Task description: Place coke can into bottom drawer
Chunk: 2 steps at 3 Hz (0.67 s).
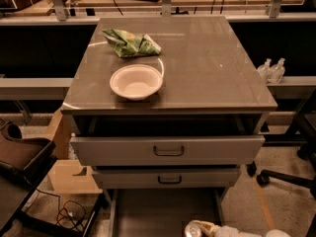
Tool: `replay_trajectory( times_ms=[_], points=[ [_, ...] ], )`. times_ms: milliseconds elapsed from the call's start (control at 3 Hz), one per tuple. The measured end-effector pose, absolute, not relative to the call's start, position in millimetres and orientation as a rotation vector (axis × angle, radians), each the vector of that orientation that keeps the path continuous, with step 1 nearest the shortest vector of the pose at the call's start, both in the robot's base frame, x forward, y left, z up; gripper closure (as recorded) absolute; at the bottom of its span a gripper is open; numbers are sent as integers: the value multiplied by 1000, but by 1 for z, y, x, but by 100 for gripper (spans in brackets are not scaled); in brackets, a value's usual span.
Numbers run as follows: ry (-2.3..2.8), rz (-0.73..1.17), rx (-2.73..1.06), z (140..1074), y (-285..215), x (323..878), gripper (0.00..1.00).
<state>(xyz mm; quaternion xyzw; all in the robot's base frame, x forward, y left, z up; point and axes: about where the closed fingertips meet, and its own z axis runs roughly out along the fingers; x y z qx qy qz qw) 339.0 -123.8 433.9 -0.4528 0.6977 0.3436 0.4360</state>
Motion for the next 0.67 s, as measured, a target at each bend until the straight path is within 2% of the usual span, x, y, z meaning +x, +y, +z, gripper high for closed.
replay_trajectory(
  times_ms=[667],
  points=[
    [1744,927,-1116,343,-90,373,100]
  ],
)
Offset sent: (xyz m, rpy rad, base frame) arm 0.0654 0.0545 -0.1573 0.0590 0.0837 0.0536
